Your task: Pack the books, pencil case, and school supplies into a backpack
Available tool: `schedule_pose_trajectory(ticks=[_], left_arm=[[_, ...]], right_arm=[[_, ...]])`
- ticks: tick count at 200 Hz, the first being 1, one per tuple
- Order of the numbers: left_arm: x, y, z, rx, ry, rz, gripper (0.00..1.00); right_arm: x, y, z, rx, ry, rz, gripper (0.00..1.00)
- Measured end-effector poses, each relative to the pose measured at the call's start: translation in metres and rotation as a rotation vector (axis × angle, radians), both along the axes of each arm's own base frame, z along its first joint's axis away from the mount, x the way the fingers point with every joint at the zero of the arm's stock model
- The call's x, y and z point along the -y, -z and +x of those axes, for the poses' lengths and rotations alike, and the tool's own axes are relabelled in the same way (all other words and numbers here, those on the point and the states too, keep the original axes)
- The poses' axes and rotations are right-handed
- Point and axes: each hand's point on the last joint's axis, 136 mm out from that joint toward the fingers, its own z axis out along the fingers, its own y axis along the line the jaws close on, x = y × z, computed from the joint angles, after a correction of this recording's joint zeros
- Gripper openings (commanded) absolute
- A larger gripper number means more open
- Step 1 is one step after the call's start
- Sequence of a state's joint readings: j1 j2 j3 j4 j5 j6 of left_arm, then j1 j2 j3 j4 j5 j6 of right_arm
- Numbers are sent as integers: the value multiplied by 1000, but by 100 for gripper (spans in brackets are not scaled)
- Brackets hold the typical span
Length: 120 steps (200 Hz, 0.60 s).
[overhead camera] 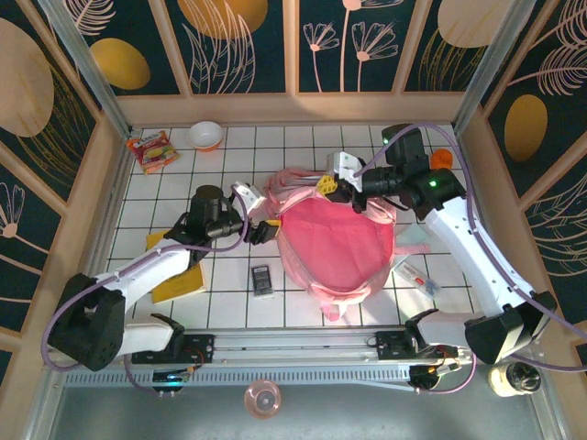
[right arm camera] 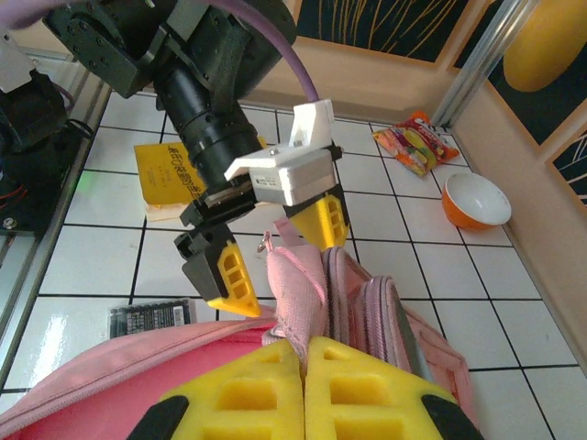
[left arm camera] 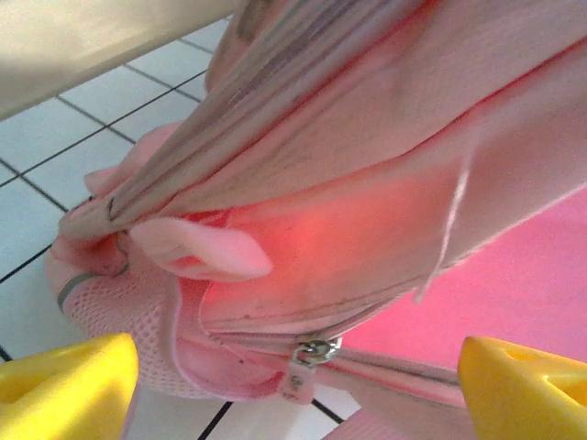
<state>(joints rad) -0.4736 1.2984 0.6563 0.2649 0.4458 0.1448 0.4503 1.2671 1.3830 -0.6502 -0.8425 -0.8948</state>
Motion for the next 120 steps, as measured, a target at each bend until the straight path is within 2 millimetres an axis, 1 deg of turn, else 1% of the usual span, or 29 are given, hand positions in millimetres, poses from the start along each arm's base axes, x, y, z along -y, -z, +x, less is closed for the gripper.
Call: schedule_pose_trajectory(ticks=[29,52,66,82,94,107,120], left_arm=[[-9,25,14,-45,-92,58,88],[-16,43,27,-70,-161,112,88],[-20,50,34,-77,-195,140,88],[-23,50,39,-73,-219,149,89],[-23,46,40,-74,-232,133,90],[-24,39,40,-84,-254,101,91],[-25,25,40,-93,-286,48,90]], right_arm=[[1,-5,2,-4,1,17,0],[4,-15,12,12,19,39,0],[7,-23,19,18,33,61,0],[8,-34,29,32,51,80,0],[7,-41,35,48,57,91,0],[5,-42,40,51,62,94,0],[4,-39,45,42,71,91,0]])
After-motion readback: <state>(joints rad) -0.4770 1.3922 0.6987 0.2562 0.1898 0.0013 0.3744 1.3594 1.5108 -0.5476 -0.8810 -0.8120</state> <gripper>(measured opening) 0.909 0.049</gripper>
